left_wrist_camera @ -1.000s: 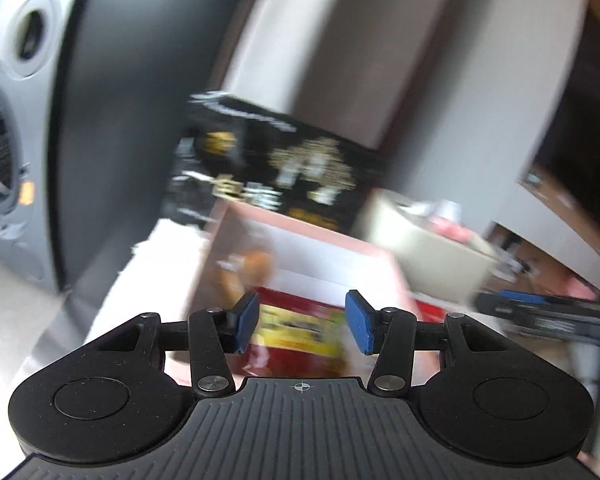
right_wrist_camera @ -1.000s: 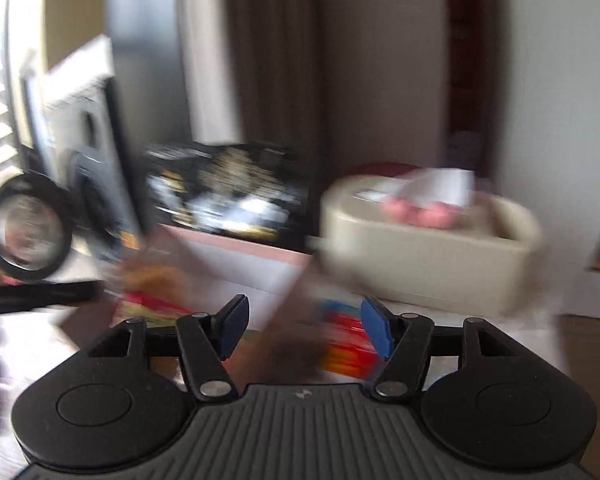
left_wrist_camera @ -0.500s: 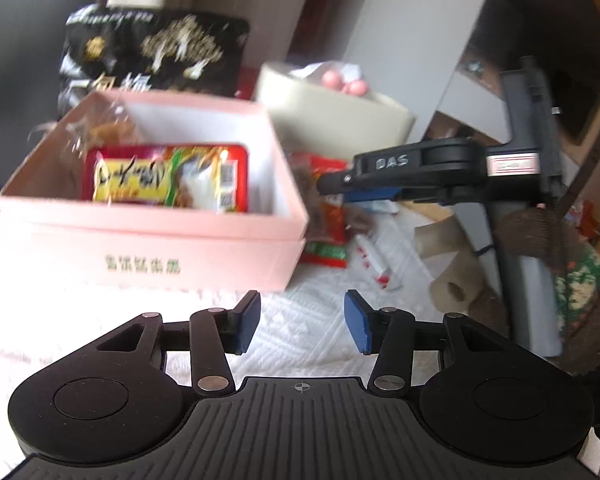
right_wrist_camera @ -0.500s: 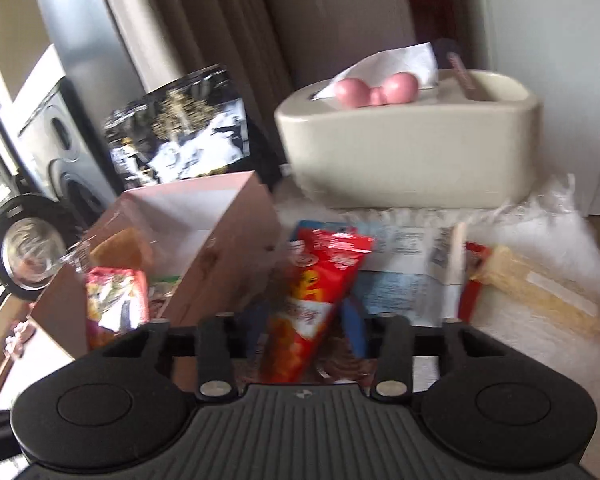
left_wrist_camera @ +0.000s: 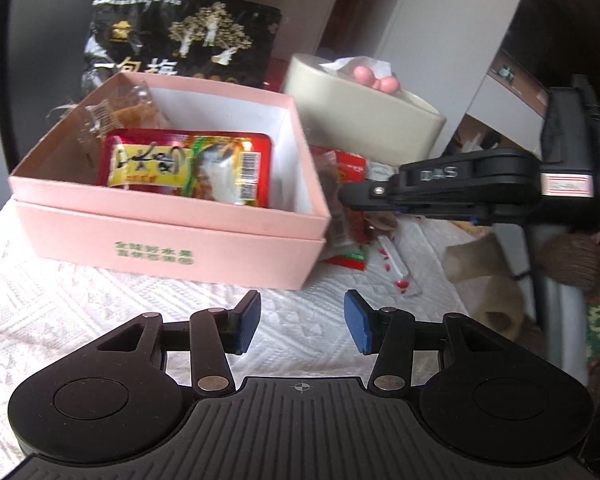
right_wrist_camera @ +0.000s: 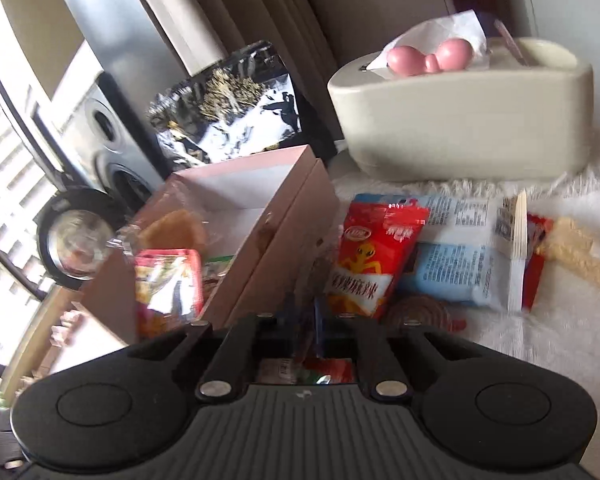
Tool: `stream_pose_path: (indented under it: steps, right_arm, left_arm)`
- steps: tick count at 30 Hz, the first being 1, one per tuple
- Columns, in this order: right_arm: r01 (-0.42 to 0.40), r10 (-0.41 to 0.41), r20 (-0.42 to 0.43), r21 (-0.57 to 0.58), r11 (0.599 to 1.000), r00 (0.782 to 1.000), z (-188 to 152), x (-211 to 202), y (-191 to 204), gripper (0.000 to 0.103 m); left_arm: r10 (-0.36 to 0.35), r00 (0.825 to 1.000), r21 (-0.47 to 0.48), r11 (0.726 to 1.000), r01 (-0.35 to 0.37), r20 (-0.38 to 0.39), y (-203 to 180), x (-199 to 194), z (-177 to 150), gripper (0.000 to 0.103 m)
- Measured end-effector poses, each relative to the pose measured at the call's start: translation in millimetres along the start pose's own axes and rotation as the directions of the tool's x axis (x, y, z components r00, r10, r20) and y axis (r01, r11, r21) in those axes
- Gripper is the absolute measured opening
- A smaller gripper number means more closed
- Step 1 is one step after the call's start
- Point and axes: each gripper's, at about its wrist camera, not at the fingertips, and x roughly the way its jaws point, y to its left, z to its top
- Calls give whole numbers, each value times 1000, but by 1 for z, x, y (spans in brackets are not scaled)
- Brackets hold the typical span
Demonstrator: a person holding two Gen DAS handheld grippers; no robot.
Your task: Organize snacks
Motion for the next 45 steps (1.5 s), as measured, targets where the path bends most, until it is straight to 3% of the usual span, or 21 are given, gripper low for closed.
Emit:
stream_pose_path:
  steps: [4, 9, 13, 16, 18, 24, 27, 32, 36, 38, 40, 44, 45]
  right_arm:
    - [-16, 16, 25, 5, 1000, 1000, -6, -26, -9, 5]
    - [52, -52, 47, -10, 999, 998, -8, -36, -20, 7]
    - [30, -28, -16, 77, 997, 999, -8, -15, -32, 29]
    - [-6, 7, -8, 111, 994, 1000, -6, -6, -31, 34]
    - [9, -10, 2, 130, 992, 1000, -4, 0, -28, 41]
    - [49, -46, -21, 181, 982, 999, -8, -3, -15, 45]
    - [20, 10, -110, 263, 965, 994, -19, 2, -24, 44]
    - [5, 10, -48, 298, 955, 999, -17, 9, -32, 44]
    - [31, -24, -33, 231, 973, 999, -11, 21, -21, 44]
    - [28, -22, -33, 219, 975, 999, -9, 20, -18, 37]
    - [-5, 10, -25, 223, 975, 1000, -9, 11, -23, 20]
    - [-78, 90, -41, 239, 968, 995, -17, -14, -33, 16]
    - [-86, 101, -52, 244, 966, 993, -21, -20, -34, 11]
  left_arm:
    - [-24, 1000, 16, 1000, 24, -14, -14, 8, 2, 51]
    - [-43, 999, 35, 998, 44, -29, -29, 16, -1, 51]
    - [-38, 998, 42, 998, 40, -40, -29, 16, -3, 51]
    - [-27, 999, 27, 999, 28, -36, -22, 13, -2, 51]
    - [-22, 999, 13, 1000, 23, -31, -18, 12, -2, 51]
    - [-21, 1000, -27, 999, 20, -18, -4, 7, -3, 50]
    - [-16, 1000, -45, 999, 15, -15, 3, 7, -5, 50]
    - [-15, 1000, -69, 997, 14, -17, 11, 5, -7, 50]
    - [-9, 1000, -81, 997, 8, -8, 16, 0, -9, 50]
    - [-3, 1000, -87, 996, 2, -3, 18, -2, -9, 50]
    - [4, 1000, -95, 996, -4, 0, 20, -4, -9, 50]
    - [4, 1000, -104, 995, -4, 5, 18, -7, -9, 50]
    - [0, 1000, -102, 995, 1, 6, 16, -7, -8, 50]
